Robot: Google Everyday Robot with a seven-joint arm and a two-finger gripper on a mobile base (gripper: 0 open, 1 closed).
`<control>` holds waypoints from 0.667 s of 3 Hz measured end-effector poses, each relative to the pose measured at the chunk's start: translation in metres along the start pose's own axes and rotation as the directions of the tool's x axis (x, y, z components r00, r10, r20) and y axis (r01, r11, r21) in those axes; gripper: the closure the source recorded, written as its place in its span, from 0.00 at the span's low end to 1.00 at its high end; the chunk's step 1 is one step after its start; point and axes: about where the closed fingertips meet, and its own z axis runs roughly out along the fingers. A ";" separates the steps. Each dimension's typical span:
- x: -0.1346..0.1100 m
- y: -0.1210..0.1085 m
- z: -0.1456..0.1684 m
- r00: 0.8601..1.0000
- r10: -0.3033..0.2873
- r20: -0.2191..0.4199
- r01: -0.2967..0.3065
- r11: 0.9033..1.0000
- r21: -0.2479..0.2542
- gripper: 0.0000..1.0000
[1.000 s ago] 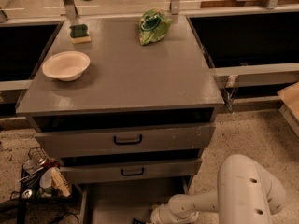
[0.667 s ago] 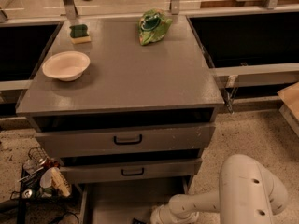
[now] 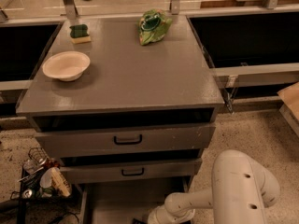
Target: Pick rxbar blueberry from bottom drawer and place on counter
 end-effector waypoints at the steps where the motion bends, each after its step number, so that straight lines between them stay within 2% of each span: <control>1: 0.000 0.000 0.000 1.000 0.000 0.000 0.000 1.000 0.000 0.00; 2: -0.002 0.003 0.005 0.998 -0.058 0.012 0.059 0.997 -0.052 0.00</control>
Offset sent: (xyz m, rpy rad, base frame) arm -0.0037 0.0129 -0.0034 0.1312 -0.0214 0.2012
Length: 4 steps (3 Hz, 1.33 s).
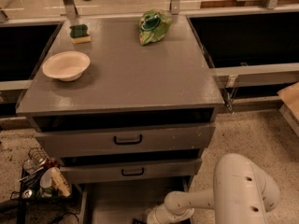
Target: Pick rxbar blueberry from bottom drawer and place on counter
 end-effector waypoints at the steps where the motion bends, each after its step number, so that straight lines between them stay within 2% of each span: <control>1: -0.001 0.004 0.007 0.996 -0.089 0.008 0.089 0.993 -0.076 0.00; 2: -0.002 0.008 0.013 0.989 -0.150 0.008 0.149 0.980 -0.130 0.00; 3: -0.002 0.009 0.012 0.988 -0.152 0.007 0.152 0.979 -0.135 0.00; 4: -0.005 0.008 0.004 0.990 -0.140 0.010 0.141 0.984 -0.110 0.00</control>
Offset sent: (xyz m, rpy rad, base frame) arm -0.0083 0.0151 -0.0057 0.1170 -0.0172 0.2691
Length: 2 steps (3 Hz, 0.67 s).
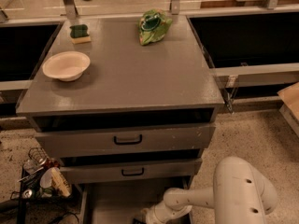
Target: Pick rxbar blueberry from bottom drawer and place on counter
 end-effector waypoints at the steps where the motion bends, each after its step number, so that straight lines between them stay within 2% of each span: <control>1: -0.017 0.003 -0.019 0.998 -0.042 -0.039 0.043 0.998 0.034 0.00; 2: -0.018 0.003 -0.020 0.998 -0.043 -0.040 0.045 0.998 0.034 0.00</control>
Offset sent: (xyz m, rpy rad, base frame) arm 0.0170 -0.0012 0.0373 -0.0531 -0.0800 0.0422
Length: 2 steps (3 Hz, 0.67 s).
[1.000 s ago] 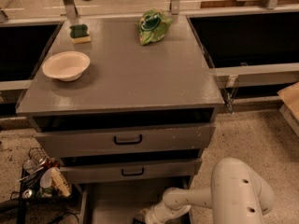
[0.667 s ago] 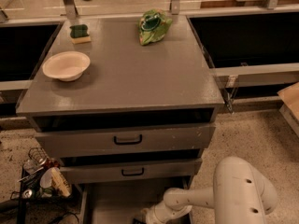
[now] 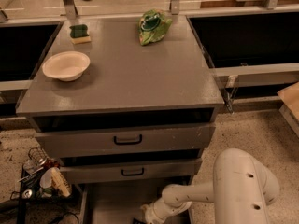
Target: Pick rxbar blueberry from bottom drawer and place on counter
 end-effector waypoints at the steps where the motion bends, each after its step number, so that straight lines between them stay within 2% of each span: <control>1: 0.002 -0.002 0.001 0.999 0.033 -0.030 -0.032 0.999 0.035 0.00; 2: 0.005 -0.004 0.003 0.993 0.097 -0.073 -0.089 0.991 0.099 0.00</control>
Offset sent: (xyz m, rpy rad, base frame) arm 0.0059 -0.0078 -0.0095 -0.2179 -0.0132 -0.1725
